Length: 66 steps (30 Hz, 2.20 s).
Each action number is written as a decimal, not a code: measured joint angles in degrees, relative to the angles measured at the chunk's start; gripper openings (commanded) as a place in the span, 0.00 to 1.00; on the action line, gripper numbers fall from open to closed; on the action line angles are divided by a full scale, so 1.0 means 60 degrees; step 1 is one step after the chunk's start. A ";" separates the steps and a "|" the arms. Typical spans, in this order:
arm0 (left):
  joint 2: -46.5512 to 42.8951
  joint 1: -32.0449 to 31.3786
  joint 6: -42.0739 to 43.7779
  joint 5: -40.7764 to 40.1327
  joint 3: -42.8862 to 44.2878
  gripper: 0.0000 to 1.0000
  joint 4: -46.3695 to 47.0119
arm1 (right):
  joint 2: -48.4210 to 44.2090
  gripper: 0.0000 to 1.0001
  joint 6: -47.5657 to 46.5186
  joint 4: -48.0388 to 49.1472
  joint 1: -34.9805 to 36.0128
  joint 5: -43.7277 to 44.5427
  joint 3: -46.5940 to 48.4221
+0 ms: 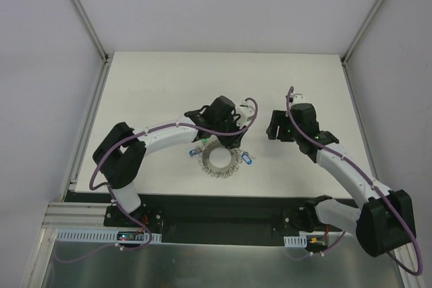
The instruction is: Put the keys on the keyring
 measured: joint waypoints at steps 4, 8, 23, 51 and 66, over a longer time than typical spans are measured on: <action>0.0812 -0.0375 0.0262 -0.0310 0.0499 0.32 0.0000 | -0.1260 0.76 0.0142 -0.0492 -0.0157 0.0765 -0.0627; 0.1541 -0.0619 0.0576 -0.0750 0.0794 0.32 -0.0084 | -0.2266 0.77 0.0189 -0.1042 -0.0317 0.1362 -0.1035; 0.2208 -0.1224 0.1617 -0.1974 0.1432 0.31 -0.0594 | -0.3741 0.77 0.0146 -0.2153 -0.0605 0.1829 -0.1552; 0.1920 -0.1523 0.2382 -0.2940 0.1475 0.00 -0.1348 | -0.3643 0.76 -0.0222 -0.2182 -0.0710 0.1381 -0.1552; -0.1410 -0.0393 0.2306 -0.0648 0.0404 0.00 -0.1559 | -0.3508 0.76 -0.1581 -0.1184 -0.0707 -0.2881 -0.0907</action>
